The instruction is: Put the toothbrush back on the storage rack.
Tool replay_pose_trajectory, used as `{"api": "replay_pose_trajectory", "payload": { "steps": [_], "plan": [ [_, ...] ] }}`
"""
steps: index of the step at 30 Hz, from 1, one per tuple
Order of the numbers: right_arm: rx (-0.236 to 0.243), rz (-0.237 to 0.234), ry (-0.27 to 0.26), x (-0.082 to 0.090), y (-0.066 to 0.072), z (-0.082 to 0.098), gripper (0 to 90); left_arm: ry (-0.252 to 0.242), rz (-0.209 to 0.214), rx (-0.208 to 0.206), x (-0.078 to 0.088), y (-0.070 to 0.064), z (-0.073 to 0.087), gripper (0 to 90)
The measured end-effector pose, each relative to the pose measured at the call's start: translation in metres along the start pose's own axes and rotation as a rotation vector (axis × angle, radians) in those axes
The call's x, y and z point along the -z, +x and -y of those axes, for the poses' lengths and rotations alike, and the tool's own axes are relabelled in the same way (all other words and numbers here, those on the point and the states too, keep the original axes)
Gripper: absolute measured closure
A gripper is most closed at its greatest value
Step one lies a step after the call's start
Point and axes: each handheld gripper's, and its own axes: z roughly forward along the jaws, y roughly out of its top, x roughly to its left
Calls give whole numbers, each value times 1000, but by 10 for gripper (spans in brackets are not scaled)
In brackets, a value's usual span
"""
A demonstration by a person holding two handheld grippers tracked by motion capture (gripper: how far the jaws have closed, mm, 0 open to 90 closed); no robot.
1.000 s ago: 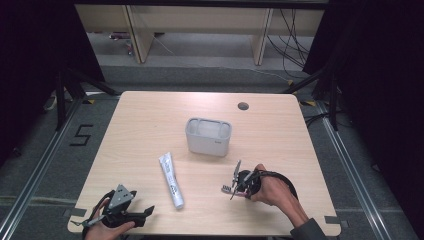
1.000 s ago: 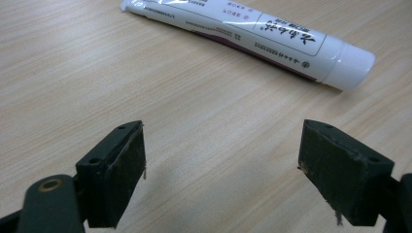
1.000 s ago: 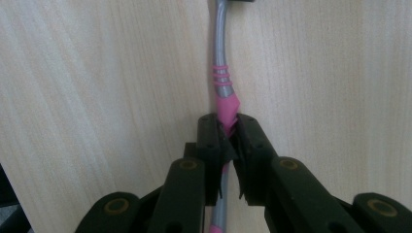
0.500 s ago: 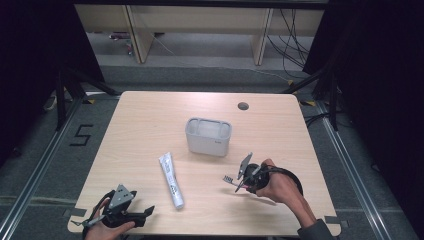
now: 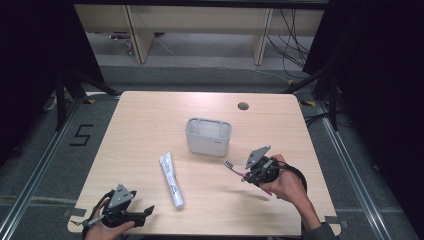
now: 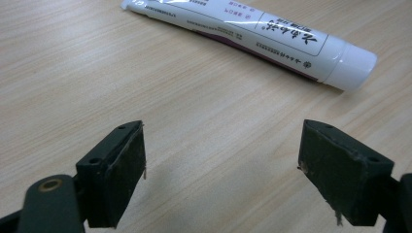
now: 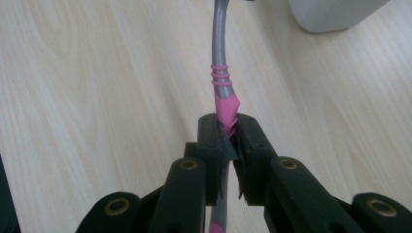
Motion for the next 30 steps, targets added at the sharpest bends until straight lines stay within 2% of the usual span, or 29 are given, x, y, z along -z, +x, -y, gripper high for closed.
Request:
{"api": "replay_pose_trajectory", "payload": {
  "steps": [1, 2, 4, 6, 7, 9, 11, 12, 13, 14, 15, 16, 19, 21, 22, 23, 24, 25, 29, 30],
  "plan": [
    [4, 8, -26, 1, -1, 1, 822, 0, 1, -3, 0, 0, 0, 168],
    [-8, 17, -76, 1, -2, 2, 822, 8, 0, -4, 0, 0, 0, 169],
    [-32, 24, -66, 2, -1, 3, 821, 6, -2, -4, 1, 0, -1, 172],
    [-33, 37, -73, 3, 0, 3, 822, 0, 3, -8, 1, 0, -1, 172],
    [-34, 13, -98, 3, -1, 5, 822, -6, 6, -6, 1, 1, 0, 172],
    [-22, 23, -112, 3, -2, 5, 821, 7, 0, -6, 1, 0, -1, 172],
    [-40, 28, -123, 4, -3, 7, 822, 2, 3, -7, 1, 0, -1, 172],
    [-32, 36, -140, 5, -4, 7, 822, 1, 3, -8, 1, 0, -1, 172],
    [-69, 41, -148, 7, -2, 8, 822, 5, 0, -6, 1, 0, -1, 172],
    [-58, 54, -185, 8, -4, 8, 822, 8, 0, -9, 1, 1, -1, 171],
    [-58, 54, -185, 8, -4, 8, 822, 8, 0, -9, 1, 1, -1, 171],
    [-56, 65, -216, 10, -6, 8, 822, 9, -3, -9, 1, 0, -1, 171],
    [-89, 71, -255, 12, -6, 8, 822, -7, -1, -4, 0, 0, 0, 171],
    [-89, 68, -261, 14, -7, 8, 822, -4, 0, -6, 0, 0, 0, 171],
    [-87, 86, -298, 15, -9, 9, 822, -5, 0, -6, 0, 0, 0, 171],
    [-87, 86, -298, 15, -9, 9, 822, -5, 0, -6, 0, 0, 0, 171],
    [-127, 68, -308, 16, -8, 9, 822, -4, 0, -3, 0, 0, 0, 171],
    [-117, 64, -315, 17, -9, 9, 822, -6, -1, -6, 0, 0, 0, 171],
    [-131, 69, -336, 19, -10, 8, 822, -3, -1, -6, 0, 0, 0, 171],
    [-131, 85, -356, 20, -12, 7, 822, 0, 0, -12, 0, 1, 0, 171]
  ]
}}
